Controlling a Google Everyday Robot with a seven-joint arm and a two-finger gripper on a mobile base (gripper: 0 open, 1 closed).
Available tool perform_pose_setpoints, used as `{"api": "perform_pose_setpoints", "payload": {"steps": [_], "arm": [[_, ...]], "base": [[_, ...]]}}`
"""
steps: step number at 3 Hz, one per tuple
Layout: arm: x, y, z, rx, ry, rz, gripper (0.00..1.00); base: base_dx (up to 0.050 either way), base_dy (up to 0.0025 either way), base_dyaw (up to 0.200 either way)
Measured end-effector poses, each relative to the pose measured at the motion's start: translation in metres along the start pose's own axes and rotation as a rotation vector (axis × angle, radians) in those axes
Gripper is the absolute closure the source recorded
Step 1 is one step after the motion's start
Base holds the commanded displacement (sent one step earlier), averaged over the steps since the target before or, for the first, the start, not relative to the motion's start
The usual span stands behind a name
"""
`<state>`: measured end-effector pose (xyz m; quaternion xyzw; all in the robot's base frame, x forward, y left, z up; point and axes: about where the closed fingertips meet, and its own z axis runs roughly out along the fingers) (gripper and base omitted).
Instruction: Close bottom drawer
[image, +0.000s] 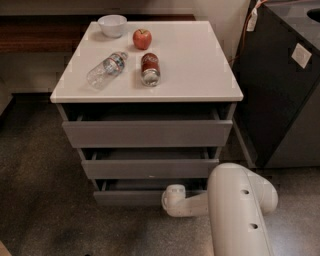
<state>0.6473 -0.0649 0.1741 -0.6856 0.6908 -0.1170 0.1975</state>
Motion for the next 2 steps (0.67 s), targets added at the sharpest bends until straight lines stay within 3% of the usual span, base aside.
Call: {"api": "perform_pose_setpoints", "payload": {"steps": [2], "arm": [[0.007,-0.025,0.003,0.030,0.006,0.014,1.00]], "base": [[0.000,0.00000,0.000]]}}
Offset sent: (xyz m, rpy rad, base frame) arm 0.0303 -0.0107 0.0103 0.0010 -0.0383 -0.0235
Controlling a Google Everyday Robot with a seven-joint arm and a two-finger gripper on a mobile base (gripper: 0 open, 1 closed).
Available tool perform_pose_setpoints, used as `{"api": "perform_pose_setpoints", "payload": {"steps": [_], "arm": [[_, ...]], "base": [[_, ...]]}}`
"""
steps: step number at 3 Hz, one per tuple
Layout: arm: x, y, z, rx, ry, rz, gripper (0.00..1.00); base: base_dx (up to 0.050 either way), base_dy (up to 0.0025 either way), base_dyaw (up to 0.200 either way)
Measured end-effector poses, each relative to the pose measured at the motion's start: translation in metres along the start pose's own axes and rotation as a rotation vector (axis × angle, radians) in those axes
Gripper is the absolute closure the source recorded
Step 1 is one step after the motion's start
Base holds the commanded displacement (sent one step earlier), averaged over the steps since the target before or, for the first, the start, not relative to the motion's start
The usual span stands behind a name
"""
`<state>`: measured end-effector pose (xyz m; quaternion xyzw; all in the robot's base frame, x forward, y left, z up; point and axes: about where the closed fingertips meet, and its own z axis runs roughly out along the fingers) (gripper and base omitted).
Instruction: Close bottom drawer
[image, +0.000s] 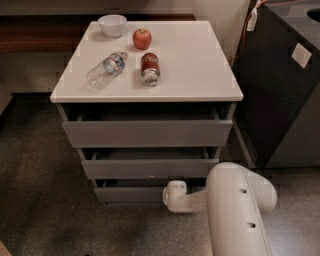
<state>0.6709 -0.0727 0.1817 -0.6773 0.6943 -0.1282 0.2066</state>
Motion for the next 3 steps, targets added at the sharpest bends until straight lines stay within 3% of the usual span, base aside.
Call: {"api": "perform_pose_setpoints", "payload": {"steps": [2,3], "arm": [[0.001,-0.009,-0.007,0.018,-0.004,0.009,1.00],[-0.004,-0.006,-0.030,0.006,-0.021,0.007,1.00]], "base": [[0.000,0.00000,0.000],[0.000,0.00000,0.000]]}}
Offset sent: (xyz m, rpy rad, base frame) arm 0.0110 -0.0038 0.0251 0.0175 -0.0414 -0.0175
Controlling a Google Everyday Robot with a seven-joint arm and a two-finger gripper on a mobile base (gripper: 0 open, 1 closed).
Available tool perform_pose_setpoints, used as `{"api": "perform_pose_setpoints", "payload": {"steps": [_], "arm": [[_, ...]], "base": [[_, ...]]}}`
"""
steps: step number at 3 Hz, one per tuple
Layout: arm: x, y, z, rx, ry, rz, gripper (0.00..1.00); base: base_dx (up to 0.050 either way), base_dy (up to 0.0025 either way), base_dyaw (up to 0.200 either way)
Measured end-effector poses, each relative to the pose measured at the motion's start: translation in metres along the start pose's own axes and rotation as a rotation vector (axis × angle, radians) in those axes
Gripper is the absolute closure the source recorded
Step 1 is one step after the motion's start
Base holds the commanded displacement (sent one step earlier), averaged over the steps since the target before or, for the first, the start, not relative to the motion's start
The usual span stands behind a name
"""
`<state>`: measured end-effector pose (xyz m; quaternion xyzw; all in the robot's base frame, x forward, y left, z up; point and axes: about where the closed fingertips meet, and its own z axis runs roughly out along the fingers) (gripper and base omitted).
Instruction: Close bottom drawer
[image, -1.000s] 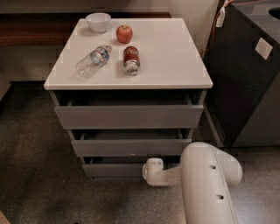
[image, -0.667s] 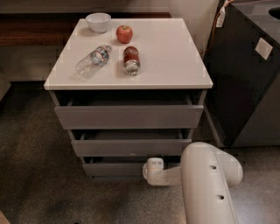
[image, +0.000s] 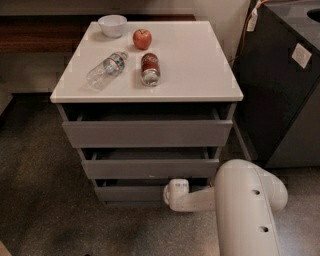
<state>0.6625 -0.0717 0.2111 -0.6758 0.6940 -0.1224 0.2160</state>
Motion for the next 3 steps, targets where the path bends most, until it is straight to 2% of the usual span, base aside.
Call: {"api": "perform_pose_setpoints", "payload": {"steps": [2,3], "arm": [[-0.016,0.031,-0.038,-0.119,-0.050,0.025,1.00],[-0.018,0.036,-0.039,-0.137,-0.053,0.048,0.79]], "base": [[0.000,0.00000,0.000],[0.000,0.00000,0.000]]}}
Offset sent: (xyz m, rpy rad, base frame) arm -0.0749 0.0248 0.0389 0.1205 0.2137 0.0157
